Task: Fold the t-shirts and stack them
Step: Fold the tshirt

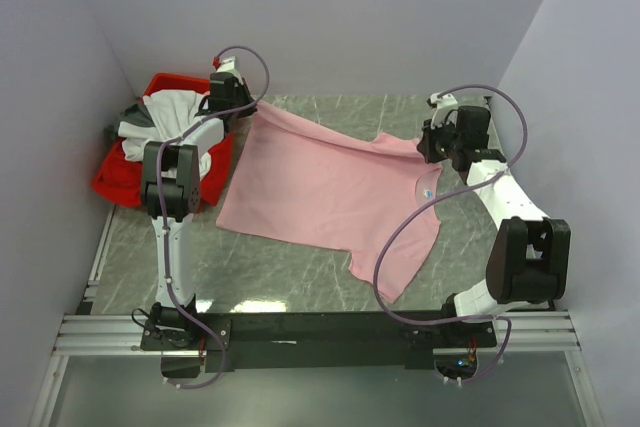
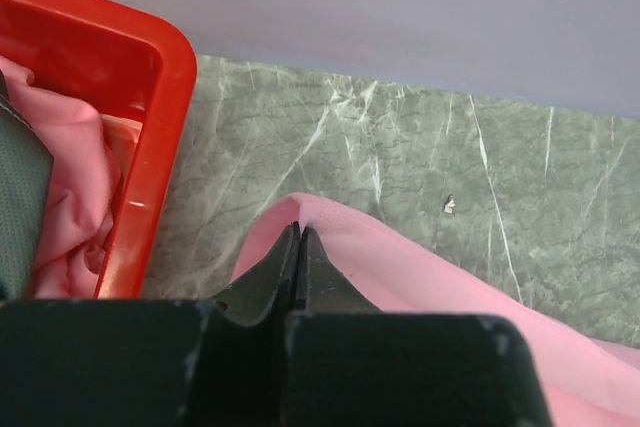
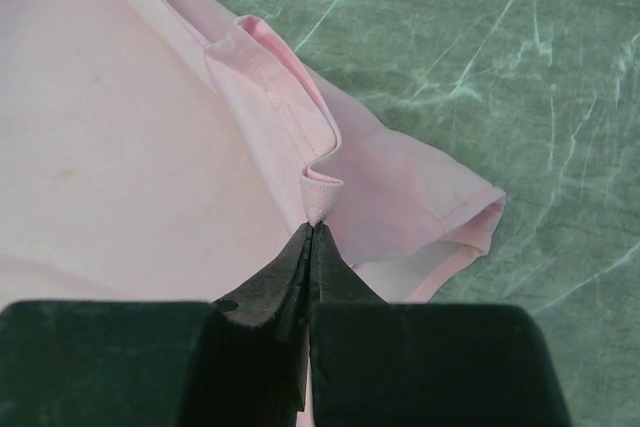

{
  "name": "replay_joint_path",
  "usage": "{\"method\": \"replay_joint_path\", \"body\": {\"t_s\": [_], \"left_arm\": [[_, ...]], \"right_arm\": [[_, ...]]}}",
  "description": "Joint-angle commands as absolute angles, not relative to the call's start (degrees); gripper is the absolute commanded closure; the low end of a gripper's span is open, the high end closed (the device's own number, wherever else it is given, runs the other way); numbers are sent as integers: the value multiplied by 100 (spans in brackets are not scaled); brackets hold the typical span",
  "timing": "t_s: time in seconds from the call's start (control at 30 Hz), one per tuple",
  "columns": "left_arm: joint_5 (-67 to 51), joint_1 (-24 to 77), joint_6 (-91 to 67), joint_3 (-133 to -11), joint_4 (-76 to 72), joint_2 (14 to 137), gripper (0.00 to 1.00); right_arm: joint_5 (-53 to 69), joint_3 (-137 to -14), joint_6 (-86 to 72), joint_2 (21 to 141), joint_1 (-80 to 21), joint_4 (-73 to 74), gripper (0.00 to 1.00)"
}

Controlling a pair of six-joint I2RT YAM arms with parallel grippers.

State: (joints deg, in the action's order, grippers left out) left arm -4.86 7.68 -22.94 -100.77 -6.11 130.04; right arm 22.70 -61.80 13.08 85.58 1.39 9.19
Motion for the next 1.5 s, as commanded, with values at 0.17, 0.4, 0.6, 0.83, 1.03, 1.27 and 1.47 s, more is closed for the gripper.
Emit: {"method": "replay_joint_path", "body": {"t_s": [0.17, 0.4, 0.6, 0.83, 1.03, 1.27, 1.47], "left_arm": [[-501, 756, -2101, -10292, -703, 13016, 100], [-466, 756, -2092, -10292, -685, 13087, 100], [-475, 756, -2074, -10143, -729, 13043, 100], [-404, 756, -2004, -9958, -756, 12955, 100], [-413, 756, -1942, -9756, -817, 12858, 100], [-597, 756, -1898, -9624, -835, 12753, 100], [-712, 756, -2012, -9264, -888, 12586, 100]], "right_arm": [[2478, -6056, 1301, 8165, 88, 844, 100], [2514, -5994, 1345, 8077, 61, 923, 100], [2514, -5959, 1371, 8095, 26, 940, 100], [2505, -5941, 1406, 8147, 26, 993, 100], [2522, -5915, 1441, 8139, 26, 1046, 100], [2558, -5880, 1494, 8139, 26, 1099, 100], [2575, -5880, 1494, 8174, 26, 1116, 100]]}}
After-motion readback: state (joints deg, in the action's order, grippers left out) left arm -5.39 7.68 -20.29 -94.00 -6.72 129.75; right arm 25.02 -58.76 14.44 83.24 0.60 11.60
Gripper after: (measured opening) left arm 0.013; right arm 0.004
